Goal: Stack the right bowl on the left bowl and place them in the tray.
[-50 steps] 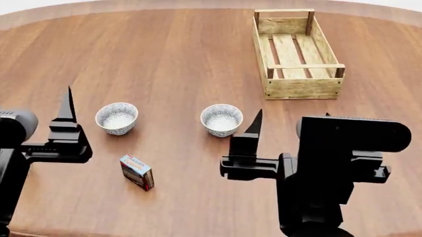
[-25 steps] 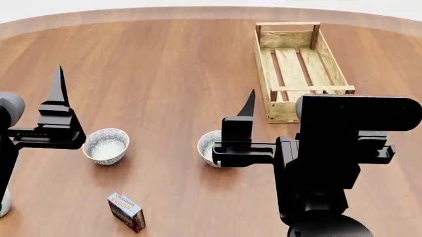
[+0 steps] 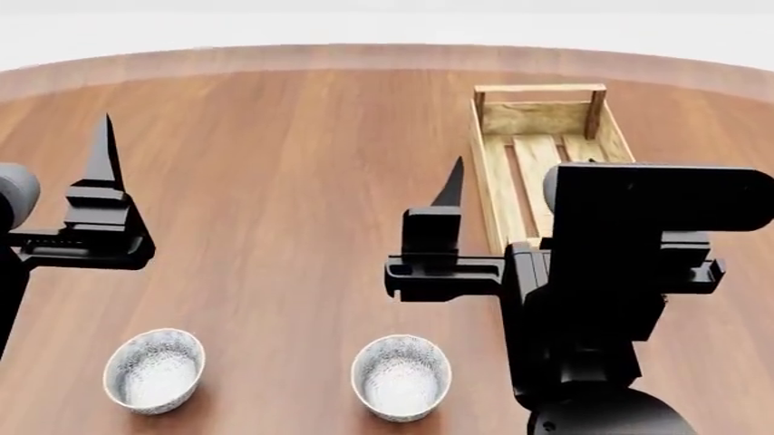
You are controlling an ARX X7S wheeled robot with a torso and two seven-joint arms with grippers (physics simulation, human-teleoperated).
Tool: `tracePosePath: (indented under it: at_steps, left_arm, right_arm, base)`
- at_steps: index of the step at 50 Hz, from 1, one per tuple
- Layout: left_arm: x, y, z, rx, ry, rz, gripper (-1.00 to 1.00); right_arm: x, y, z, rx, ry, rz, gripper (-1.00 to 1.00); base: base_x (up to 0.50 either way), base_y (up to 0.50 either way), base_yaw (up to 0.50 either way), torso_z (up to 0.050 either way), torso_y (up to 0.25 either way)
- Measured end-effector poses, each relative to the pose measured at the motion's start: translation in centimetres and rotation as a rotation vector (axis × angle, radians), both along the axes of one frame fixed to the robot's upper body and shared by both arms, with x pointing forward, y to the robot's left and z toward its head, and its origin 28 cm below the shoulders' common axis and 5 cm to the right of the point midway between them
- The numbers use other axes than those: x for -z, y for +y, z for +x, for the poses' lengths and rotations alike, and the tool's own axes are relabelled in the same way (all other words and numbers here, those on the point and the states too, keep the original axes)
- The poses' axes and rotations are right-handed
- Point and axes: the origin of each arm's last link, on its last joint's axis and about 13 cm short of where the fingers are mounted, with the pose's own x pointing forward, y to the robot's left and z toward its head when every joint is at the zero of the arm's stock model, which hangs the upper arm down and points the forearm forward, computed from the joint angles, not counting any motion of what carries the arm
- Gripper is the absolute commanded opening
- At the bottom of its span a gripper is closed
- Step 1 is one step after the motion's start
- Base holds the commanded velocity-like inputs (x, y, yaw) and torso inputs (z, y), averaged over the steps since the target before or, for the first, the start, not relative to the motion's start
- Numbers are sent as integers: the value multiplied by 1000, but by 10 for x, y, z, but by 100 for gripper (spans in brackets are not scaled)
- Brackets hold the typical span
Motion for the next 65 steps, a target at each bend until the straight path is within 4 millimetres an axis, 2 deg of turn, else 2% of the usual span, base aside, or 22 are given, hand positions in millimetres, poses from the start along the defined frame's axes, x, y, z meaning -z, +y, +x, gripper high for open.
tracePosePath:
  at_steps: [37,51,65]
  left_arm:
    - [1,0,1,3,1,3,100]
    - [1,1,0,5,0,3,100]
    - [0,2,-1,2,-2,3,100]
  right_arm:
    - [0,0,1,-27,24,17,100]
    - [1,-1,4,-25,76,32,100]
    - [3,-3,3,-56,282,25,100]
  base:
    - [500,0,0,0,1]
    - [0,0,0,0,0]
    - [0,0,0,0,0]
